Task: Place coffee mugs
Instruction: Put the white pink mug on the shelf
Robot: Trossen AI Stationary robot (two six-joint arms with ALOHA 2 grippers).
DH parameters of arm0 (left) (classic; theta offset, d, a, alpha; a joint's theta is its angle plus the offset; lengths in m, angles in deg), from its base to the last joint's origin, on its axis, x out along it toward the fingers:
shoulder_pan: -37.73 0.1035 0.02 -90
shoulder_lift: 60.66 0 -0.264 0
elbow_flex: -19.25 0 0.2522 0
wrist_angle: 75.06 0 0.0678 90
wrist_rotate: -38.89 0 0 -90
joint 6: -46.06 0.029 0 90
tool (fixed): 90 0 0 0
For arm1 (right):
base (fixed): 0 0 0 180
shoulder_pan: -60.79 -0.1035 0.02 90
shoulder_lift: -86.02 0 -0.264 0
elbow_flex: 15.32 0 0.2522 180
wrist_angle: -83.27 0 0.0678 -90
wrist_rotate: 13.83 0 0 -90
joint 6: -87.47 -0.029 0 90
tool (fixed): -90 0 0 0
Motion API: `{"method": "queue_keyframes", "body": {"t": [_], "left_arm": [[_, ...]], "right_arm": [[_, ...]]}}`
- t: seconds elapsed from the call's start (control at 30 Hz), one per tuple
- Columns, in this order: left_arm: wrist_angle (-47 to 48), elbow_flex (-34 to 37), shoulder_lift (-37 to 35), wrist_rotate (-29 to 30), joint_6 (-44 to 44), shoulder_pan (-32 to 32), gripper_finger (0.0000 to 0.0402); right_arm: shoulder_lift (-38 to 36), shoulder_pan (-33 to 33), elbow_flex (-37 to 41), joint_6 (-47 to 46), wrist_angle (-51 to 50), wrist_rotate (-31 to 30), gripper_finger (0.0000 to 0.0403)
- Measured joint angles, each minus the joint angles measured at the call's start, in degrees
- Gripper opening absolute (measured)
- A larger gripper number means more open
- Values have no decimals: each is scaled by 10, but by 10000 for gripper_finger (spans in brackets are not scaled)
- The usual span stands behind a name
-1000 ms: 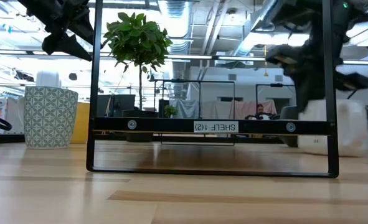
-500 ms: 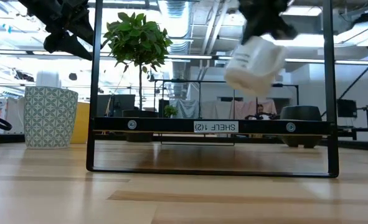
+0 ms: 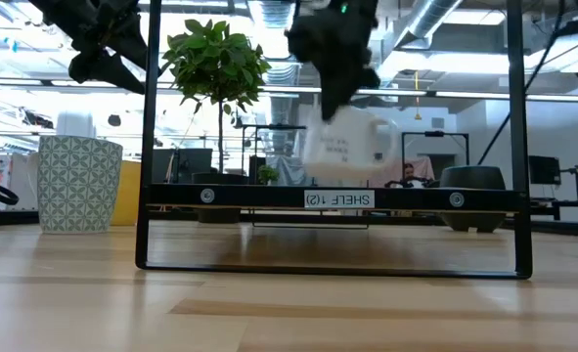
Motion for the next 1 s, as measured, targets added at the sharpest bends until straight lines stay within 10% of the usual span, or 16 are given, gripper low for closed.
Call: {"method": "queue_keyframes", "body": {"t": [1.0], "left_arm": [[0, 0, 0, 15, -11, 0, 266]], "right_arm": [[51, 51, -10, 2, -19, -41, 83]]}}
